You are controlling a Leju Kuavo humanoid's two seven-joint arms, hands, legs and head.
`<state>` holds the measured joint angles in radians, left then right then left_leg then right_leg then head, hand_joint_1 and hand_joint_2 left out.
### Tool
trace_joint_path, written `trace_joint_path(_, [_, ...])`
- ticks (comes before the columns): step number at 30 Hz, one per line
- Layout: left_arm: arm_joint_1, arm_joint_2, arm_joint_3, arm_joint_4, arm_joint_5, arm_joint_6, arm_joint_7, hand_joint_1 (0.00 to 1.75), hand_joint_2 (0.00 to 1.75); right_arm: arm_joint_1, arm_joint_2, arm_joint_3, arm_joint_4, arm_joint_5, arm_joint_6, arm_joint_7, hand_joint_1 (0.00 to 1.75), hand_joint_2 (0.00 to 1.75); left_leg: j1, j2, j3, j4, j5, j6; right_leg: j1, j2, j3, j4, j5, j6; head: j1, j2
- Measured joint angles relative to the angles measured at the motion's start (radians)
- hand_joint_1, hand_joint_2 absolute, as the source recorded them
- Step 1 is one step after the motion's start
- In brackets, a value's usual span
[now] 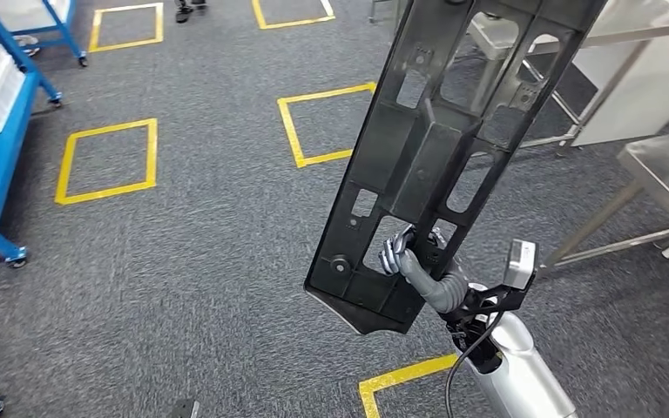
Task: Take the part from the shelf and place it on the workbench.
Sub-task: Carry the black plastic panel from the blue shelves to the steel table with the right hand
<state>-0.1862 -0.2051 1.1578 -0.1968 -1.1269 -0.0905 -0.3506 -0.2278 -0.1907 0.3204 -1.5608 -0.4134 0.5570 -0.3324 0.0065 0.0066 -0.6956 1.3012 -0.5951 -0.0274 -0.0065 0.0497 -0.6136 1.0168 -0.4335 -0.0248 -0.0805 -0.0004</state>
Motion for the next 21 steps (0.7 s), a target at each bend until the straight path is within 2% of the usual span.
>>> trace_joint_path(1, [0.000, 0.000, 0.000, 0.000, 0.000, 0.000, 0.000, 0.00, 1.75, 0.000, 0.000, 0.000, 0.000, 0.000, 0.000, 0.000, 1.75, 1.75, 0.000, -0.003, 0.013, -0.038, 0.032, 0.003, 0.001, 0.014, 0.001, 0.002, -0.001, 0.000, 0.000, 0.000])
trace_joint_path(2, [0.000, 0.000, 0.000, 0.000, 0.000, 0.000, 0.000, 0.00, 1.75, 0.000, 0.000, 0.000, 0.000, 0.000, 0.000, 0.000, 1.75, 1.75, 0.000, -0.016, 0.042, -0.109, 0.075, 0.007, 0.001, 0.028, 0.001, 0.004, -0.001, 0.002, 0.000, 0.000])
trace_joint_path(4, [-0.001, 0.000, 0.000, 0.000, 0.001, 0.000, 0.000, 0.00, 1.75, 0.000, 0.000, 0.000, -0.001, 0.000, 0.000, 0.001, 1.75, 1.75, 0.002, -0.055, 0.099, -0.237, 0.127, 0.015, 0.000, 0.053, -0.001, 0.008, -0.002, 0.008, 0.000, 0.000])
trace_joint_path(5, [0.000, 0.000, 0.000, 0.000, 0.002, 0.000, 0.000, 0.00, 1.75, 0.000, 0.000, 0.000, -0.001, 0.000, -0.001, 0.001, 1.75, 1.75, 0.002, -0.069, 0.113, -0.271, 0.134, 0.018, -0.001, 0.063, -0.004, 0.009, -0.002, 0.013, 0.000, 0.000])
trace_joint_path(6, [0.000, 0.000, 0.000, 0.000, 0.002, 0.000, 0.000, 0.00, 1.75, 0.000, 0.000, 0.000, -0.002, 0.000, -0.002, 0.002, 1.75, 1.75, 0.001, -0.072, 0.118, -0.280, 0.132, 0.021, -0.003, 0.072, -0.007, 0.008, 0.000, 0.019, 0.000, 0.000])
trace_joint_path(8, [-0.002, -0.001, 0.000, 0.000, 0.004, 0.001, 0.000, 0.00, 1.75, 0.003, -0.002, -0.001, -0.004, 0.000, -0.006, 0.003, 1.75, 1.75, 0.000, -0.052, 0.122, -0.291, 0.139, 0.033, -0.007, 0.085, -0.009, 0.004, 0.003, 0.032, 0.000, 0.000])
trace_joint_path(9, [-0.004, -0.002, 0.000, 0.000, 0.004, 0.001, 0.000, 0.00, 1.75, 0.005, -0.003, -0.001, -0.006, 0.000, -0.010, 0.004, 1.75, 1.75, 0.002, -0.042, 0.126, -0.299, 0.144, 0.040, -0.005, 0.071, -0.014, 0.012, -0.003, 0.037, 0.000, 0.000])
trace_joint_path(10, [-0.006, -0.003, 0.000, 0.000, 0.005, 0.001, 0.000, 0.00, 1.75, 0.005, -0.004, -0.002, -0.008, 0.000, -0.012, 0.004, 1.75, 1.75, 0.003, -0.030, 0.129, -0.308, 0.148, 0.046, -0.003, 0.046, -0.026, 0.036, -0.020, 0.041, 0.000, 0.000])
trace_joint_path(12, [-0.005, -0.003, 0.000, 0.000, 0.005, 0.001, 0.000, 0.00, 1.75, 0.007, -0.006, -0.003, -0.012, 0.000, -0.015, 0.004, 1.75, 1.75, 0.002, -0.006, 0.132, -0.316, 0.151, 0.054, -0.001, -0.015, -0.079, 0.146, -0.079, 0.046, 0.001, 0.000])
trace_joint_path(13, [-0.003, -0.003, 0.000, 0.000, 0.005, 0.001, 0.000, 0.00, 1.75, 0.008, -0.006, -0.003, -0.013, 0.000, -0.016, 0.004, 1.75, 1.75, 0.000, 0.006, 0.132, -0.316, 0.151, 0.055, -0.003, -0.030, -0.112, 0.213, -0.108, 0.050, 0.000, 0.000])
trace_joint_path(14, [-0.001, -0.003, 0.000, 0.000, 0.005, 0.001, 0.000, 0.00, 1.75, 0.011, -0.006, -0.003, -0.013, 0.001, -0.016, 0.004, 1.75, 1.75, -0.001, 0.019, 0.132, -0.315, 0.149, 0.055, -0.006, -0.037, -0.137, 0.263, -0.123, 0.052, 0.000, 0.000])
trace_joint_path(15, [0.001, -0.003, 0.000, 0.000, 0.005, 0.001, 0.000, 0.00, 1.75, 0.014, -0.006, -0.003, -0.013, 0.001, -0.016, 0.004, 1.75, 1.75, -0.002, 0.032, 0.133, -0.314, 0.147, 0.054, -0.008, -0.042, -0.145, 0.279, -0.120, 0.054, 0.000, 0.000])
trace_joint_path(16, [0.001, -0.004, 0.000, 0.000, 0.005, 0.001, 0.000, 0.00, 1.75, 0.016, -0.007, -0.003, -0.013, 0.001, -0.016, 0.004, 1.75, 1.75, -0.002, 0.044, 0.134, -0.313, 0.145, 0.052, -0.009, -0.047, -0.131, 0.252, -0.098, 0.056, 0.000, 0.000])
trace_joint_path(17, [0.001, -0.004, 0.000, 0.000, 0.005, 0.001, 0.000, 0.00, 1.75, 0.017, -0.007, -0.004, -0.013, 0.001, -0.017, 0.004, 1.75, 1.75, -0.001, 0.056, 0.136, -0.312, 0.142, 0.050, -0.009, -0.059, -0.095, 0.186, -0.064, 0.056, 0.000, 0.000])
trace_joint_path(18, [0.000, -0.004, 0.000, 0.000, 0.005, 0.001, 0.000, 0.00, 1.75, 0.017, -0.007, -0.004, -0.014, 0.001, -0.017, 0.004, 1.75, 1.75, -0.002, 0.066, 0.139, -0.311, 0.139, 0.046, -0.008, -0.082, -0.054, 0.109, -0.035, 0.054, 0.000, 0.000])
trace_joint_path(19, [0.000, -0.004, 0.000, 0.000, 0.005, 0.000, 0.000, 0.00, 1.75, 0.017, -0.007, -0.005, -0.016, 0.001, -0.017, 0.004, 1.75, 1.75, -0.005, 0.075, 0.141, -0.309, 0.135, 0.042, -0.005, -0.101, -0.020, 0.045, -0.014, 0.049, 0.000, 0.000])
trace_joint_path(20, [0.000, -0.004, 0.000, 0.000, 0.005, 0.000, 0.000, 0.00, 1.75, 0.017, -0.007, -0.006, -0.018, 0.001, -0.018, 0.004, 1.75, 1.75, -0.008, 0.084, 0.143, -0.308, 0.132, 0.037, -0.002, -0.114, -0.001, 0.007, -0.005, 0.043, 0.000, 0.000])
trace_joint_path(21, [0.000, -0.004, 0.000, 0.000, 0.004, 0.000, 0.000, 0.00, 1.75, 0.017, -0.008, -0.007, -0.021, 0.000, -0.020, 0.004, 1.75, 1.75, -0.010, 0.092, 0.145, -0.307, 0.129, 0.031, 0.002, -0.117, 0.004, -0.006, -0.006, 0.037, 0.000, 0.000])
